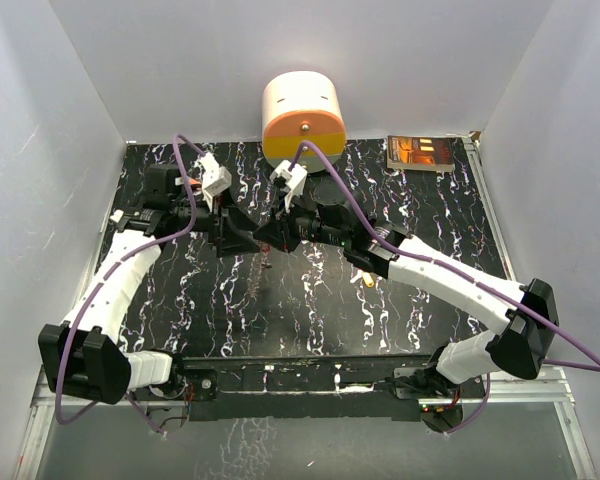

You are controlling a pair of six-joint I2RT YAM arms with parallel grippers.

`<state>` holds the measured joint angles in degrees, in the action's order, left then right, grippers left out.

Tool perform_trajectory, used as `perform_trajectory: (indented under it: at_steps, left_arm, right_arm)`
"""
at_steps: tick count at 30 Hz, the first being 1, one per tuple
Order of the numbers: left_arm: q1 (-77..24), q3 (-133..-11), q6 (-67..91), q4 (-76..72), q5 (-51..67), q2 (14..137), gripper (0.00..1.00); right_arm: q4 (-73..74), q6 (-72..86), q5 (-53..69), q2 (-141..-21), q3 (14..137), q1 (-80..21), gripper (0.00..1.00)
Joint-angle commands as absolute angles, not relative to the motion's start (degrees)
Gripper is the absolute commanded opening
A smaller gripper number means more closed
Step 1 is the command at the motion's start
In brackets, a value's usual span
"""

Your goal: Put the keys on the keyring

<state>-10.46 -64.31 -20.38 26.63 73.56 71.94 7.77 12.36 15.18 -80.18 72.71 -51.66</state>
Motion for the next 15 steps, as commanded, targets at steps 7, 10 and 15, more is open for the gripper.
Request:
perform_trajectory:
  at_steps: [7, 10, 15]
  left_arm:
    - [-14.1, -66.5, -17.9, 23.5, 72.6, 73.5, 0.65]
    - [-14.6, -66.5, -18.1, 23.8, 72.5, 73.4, 0.63]
    - [-15.0, -66.8, -18.3, 24.3, 73.1, 73.0, 0.60]
  right_arm:
    - [3.8, 12.7, 15.0, -78.9, 77.5, -52.3, 0.08]
    - [3.9, 12.7, 14.8, -79.1, 77.6, -52.4, 0.08]
    - [4.0, 12.6, 14.3, -79.0, 77.4, -52.6, 0.08]
